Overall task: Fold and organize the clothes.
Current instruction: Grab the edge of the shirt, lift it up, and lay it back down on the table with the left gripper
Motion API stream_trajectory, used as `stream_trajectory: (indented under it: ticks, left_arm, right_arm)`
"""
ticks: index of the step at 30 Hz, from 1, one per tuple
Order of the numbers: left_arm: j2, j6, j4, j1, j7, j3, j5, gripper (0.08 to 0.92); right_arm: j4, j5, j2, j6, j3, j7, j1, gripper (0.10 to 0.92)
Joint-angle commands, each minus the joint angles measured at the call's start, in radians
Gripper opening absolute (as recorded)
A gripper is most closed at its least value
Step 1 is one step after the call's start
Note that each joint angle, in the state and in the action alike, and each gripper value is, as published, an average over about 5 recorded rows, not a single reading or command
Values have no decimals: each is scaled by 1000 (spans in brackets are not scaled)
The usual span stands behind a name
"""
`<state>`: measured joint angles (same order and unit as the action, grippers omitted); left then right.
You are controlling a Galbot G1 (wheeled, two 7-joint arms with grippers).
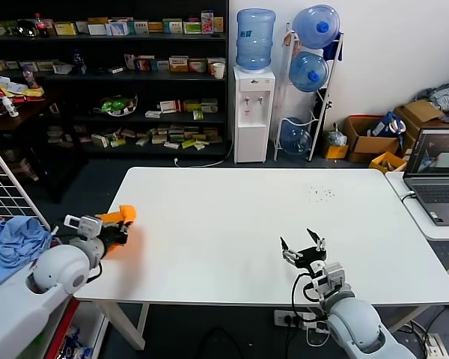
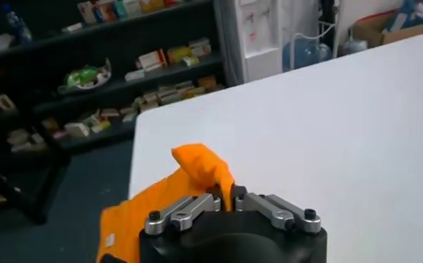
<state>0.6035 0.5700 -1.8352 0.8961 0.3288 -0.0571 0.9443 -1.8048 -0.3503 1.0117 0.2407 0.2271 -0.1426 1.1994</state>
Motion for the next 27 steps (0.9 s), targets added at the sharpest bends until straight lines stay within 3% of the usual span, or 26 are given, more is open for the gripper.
stream_trajectory:
  ticks: [1, 16, 27]
  left_arm:
    - [283, -25, -32, 44, 105, 33, -18, 157]
    - [767, -155, 205, 25, 119, 120, -278, 157]
    - [953, -240, 322, -19, 127, 170, -349, 157]
  right_arm:
    - [-4, 4, -28, -12, 2, 7, 7, 823]
    - [17, 4, -71, -76, 23, 45, 8, 823]
    - [58, 2, -79, -86, 45, 30, -4, 823]
